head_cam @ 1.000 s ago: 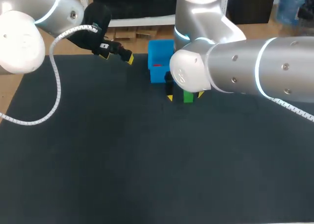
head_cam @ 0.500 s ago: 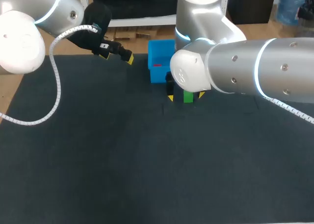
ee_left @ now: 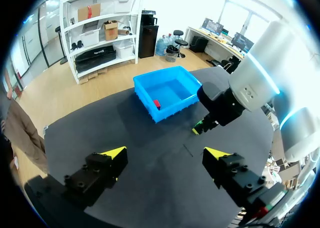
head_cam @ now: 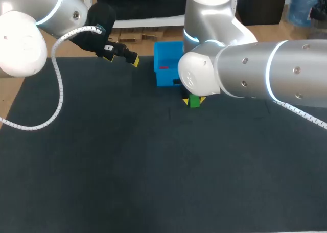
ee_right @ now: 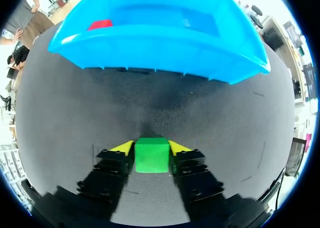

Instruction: Use the left arm to pick the red cube and place it into the blue plastic box first, then use the right arm to grasp the green cube and put it into the same blue plastic box after the first action is fully finished.

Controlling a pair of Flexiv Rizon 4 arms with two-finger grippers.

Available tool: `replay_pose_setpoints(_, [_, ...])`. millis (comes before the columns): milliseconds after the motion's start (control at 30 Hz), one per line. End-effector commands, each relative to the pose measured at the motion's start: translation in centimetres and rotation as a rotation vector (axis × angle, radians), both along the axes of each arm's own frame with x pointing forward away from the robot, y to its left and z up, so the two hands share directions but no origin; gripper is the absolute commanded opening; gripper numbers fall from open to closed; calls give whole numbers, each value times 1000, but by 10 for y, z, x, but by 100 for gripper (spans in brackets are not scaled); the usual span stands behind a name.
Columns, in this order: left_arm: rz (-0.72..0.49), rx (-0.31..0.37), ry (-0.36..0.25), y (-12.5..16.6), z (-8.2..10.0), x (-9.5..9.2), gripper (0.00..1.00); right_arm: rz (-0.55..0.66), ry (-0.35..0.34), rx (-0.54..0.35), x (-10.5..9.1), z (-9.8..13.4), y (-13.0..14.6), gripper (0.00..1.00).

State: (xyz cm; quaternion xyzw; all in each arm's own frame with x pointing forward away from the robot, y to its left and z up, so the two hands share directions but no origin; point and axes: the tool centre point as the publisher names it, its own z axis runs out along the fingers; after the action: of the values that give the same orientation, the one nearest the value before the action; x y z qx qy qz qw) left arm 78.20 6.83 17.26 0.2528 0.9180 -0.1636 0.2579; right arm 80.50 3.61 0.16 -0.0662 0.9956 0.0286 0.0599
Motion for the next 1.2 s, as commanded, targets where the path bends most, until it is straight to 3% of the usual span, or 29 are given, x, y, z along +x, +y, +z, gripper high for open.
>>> replay_pose_setpoints(33, [-4, -5, -2, 1, -1, 0, 100, -5, -8, 5, -3, -1, -3, 0])
replay_pose_setpoints(400, [-4, -5, -2, 1, -1, 0, 100, -10, -19, 10, -4, 4, -8, 0])
replay_pose_setpoints(1200, [-4, -5, -2, 1, -1, 0, 100, 10, -62, -7, 1, 40, -15, 0])
